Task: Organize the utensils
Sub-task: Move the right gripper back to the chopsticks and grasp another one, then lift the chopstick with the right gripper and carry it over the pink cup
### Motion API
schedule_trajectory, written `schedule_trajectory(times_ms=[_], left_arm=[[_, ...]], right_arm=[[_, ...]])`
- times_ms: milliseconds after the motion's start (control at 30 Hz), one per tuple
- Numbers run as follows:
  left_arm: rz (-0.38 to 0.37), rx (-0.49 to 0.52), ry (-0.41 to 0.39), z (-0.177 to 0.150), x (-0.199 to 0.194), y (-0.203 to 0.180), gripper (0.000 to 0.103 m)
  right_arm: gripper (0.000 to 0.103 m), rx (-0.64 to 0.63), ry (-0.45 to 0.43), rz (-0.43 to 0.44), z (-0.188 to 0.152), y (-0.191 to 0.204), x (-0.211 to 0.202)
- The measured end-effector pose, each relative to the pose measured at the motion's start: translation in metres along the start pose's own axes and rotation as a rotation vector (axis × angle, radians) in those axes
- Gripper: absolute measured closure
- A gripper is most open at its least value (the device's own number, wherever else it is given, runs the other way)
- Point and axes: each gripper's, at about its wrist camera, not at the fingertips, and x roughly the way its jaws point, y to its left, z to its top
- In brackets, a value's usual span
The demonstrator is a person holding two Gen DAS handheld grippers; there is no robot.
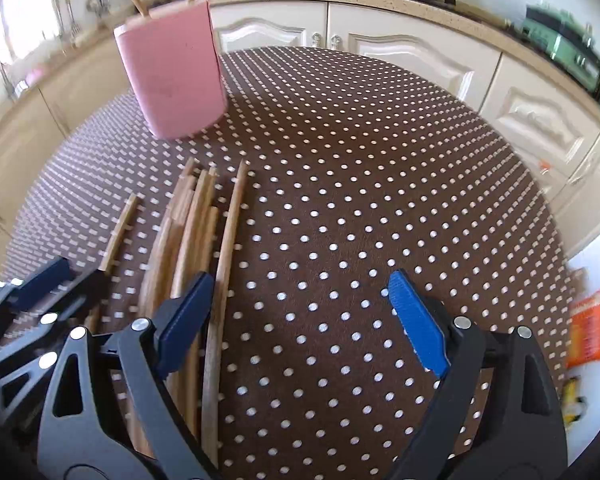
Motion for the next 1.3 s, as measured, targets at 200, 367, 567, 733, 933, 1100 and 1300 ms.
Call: schedule_trajectory(times_ms=[200, 367, 567, 733, 933, 1100, 1300], left_arm=[[-0.007, 0.002, 0.001, 0.0, 0.0, 0.0, 0.05], [0.072, 0.06, 0.029, 0.004, 0.007, -0.015, 0.045], [0.138, 0.059, 0.034, 0.008, 0.014, -0.023, 0.045], [0.165, 0.025, 0.028, 0.009, 0.012, -0.017, 0.07], [0.163, -0.054, 0.045, 0.011, 0.006, -0.008, 0.097], [0.085, -0.072, 0.034, 0.008, 0.001, 0.002, 0.097], [0.057, -0.072, -0.007, 0.009, -0.012, 0.002, 0.097]], right_arm=[[0.017, 0.007, -0.01, 0.008, 0.004, 0.006, 0.006], [0.037, -0.017, -0.037, 0.031, 0.0, 0.003, 0.001], [0.072, -0.072, -0.055, 0.067, -0.004, 0.005, -0.007], [0.086, -0.063, -0.056, 0.094, -0.005, -0.003, -0.008], [0.093, -0.02, -0.056, 0.124, -0.007, -0.013, -0.011], [0.096, -0.015, -0.062, 0.188, -0.011, -0.023, -0.016], [0.096, -0.003, -0.101, 0.204, -0.016, -0.029, -0.027]])
